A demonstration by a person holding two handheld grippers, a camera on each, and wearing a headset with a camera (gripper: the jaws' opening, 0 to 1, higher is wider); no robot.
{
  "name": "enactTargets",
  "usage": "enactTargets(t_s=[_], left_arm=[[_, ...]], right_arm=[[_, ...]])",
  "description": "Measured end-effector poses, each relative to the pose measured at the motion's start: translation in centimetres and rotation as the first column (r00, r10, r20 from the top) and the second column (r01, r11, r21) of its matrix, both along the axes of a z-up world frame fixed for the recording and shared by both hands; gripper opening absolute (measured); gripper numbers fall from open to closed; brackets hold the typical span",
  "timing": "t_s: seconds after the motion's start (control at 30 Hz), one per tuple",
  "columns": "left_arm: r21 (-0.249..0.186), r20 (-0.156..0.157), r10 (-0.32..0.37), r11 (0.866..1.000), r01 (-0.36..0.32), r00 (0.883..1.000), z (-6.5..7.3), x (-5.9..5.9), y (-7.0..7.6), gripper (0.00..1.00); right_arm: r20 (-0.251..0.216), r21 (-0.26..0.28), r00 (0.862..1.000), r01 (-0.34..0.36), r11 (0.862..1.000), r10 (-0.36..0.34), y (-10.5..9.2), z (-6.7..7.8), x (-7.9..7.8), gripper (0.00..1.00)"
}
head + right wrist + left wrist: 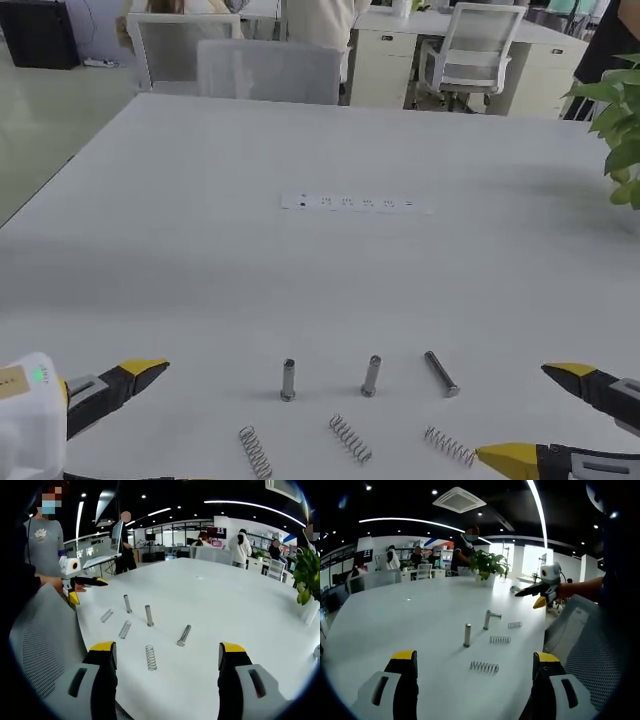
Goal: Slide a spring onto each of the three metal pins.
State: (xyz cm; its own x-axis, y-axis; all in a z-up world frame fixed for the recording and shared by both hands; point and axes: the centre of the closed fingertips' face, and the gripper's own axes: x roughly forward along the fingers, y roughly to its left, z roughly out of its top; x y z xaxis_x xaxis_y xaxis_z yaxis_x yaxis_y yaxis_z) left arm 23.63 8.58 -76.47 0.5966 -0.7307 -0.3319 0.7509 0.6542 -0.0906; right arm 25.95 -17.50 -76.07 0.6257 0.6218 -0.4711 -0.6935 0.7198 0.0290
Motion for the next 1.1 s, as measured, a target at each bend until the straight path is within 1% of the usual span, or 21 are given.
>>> enactTargets(t_s=[0.27, 0.37, 0.57, 0.63, 0.67, 0.73, 0.77, 0.83, 0.9, 0.97, 1.0, 1.03, 1.1], left_arm=[[-0.005, -0.006, 0.005, 1.000, -0.005, 1.000, -0.2, -0.1, 0.1, 0.93], [-0.008, -0.004, 0.006, 1.000, -0.006, 1.000, -0.1, 0.0, 0.1, 0.92], [-0.004, -0.006, 0.003, 1.000, -0.003, 1.000, -0.2, 0.1, 0.2, 0.92], [-0.004, -0.005, 0.002, 1.000, -0.002, 1.000, -0.1, 0.1, 0.2, 0.92], [-0.003, -0.005, 0.001, 1.000, -0.001, 1.000, -0.1, 0.1, 0.2, 0.91], [-0.003, -0.005, 0.003, 1.000, -0.003, 1.000, -0.1, 0.2, 0.3, 0.91], [-0.004, -0.006, 0.004, 1.000, -0.004, 1.000, -0.2, 0.3, 0.3, 0.91], [-0.005, -0.006, 0.005, 1.000, -0.005, 1.000, -0.2, 0.3, 0.3, 0.91], [-0.004, -0.008, 0.004, 1.000, -0.004, 1.000, -0.3, 0.3, 0.3, 0.91], [-0.005, -0.010, 0.004, 1.000, -0.004, 1.000, -0.4, 0.3, 0.3, 0.91], [-0.005, -0.011, 0.004, 1.000, -0.004, 1.000, -0.4, 0.3, 0.3, 0.91], [-0.005, -0.012, 0.004, 1.000, -0.004, 1.000, -0.4, 0.3, 0.4, 0.91], [-0.004, -0.012, 0.005, 1.000, -0.005, 1.000, -0.4, 0.3, 0.4, 0.91]], right_arm=[[-0.011, -0.037, 1.000, 0.011, 0.999, -0.011, 0.0, 0.1, 1.9, 0.75], [-0.020, -0.054, 1.000, 0.005, 0.999, -0.006, 0.3, 0.0, 2.5, 0.72], [-0.034, -0.077, 0.999, 0.014, 0.997, -0.017, 1.0, -0.1, 4.5, 0.64], [-0.053, -0.088, 0.998, 0.018, 0.996, -0.023, 1.2, -0.4, 5.1, 0.61], [-0.063, -0.102, 0.998, 0.024, 0.995, -0.031, 1.1, -0.6, 5.3, 0.59], [-0.077, -0.104, 0.997, 0.024, 0.994, -0.032, 1.3, -0.8, 5.9, 0.55], [-0.090, -0.107, 0.995, 0.035, 0.994, -0.045, 1.4, -1.0, 6.3, 0.54], [-0.093, -0.116, 0.994, 0.045, 0.992, -0.056, 1.4, -1.1, 7.0, 0.50], [-0.107, -0.125, 0.992, 0.047, 0.991, -0.060, 1.7, -1.3, 7.4, 0.46], [-0.127, -0.145, 0.990, 0.042, 0.989, -0.060, 1.7, -1.7, 7.9, 0.43], [-0.128, -0.156, 0.990, 0.037, 0.987, -0.057, 2.0, -1.9, 8.2, 0.42], [-0.148, -0.168, 0.987, 0.038, 0.985, -0.063, 2.0, -2.2, 8.4, 0.41], [-0.152, -0.178, 0.985, 0.048, 0.983, -0.076, 2.1, -2.5, 8.8, 0.39]])
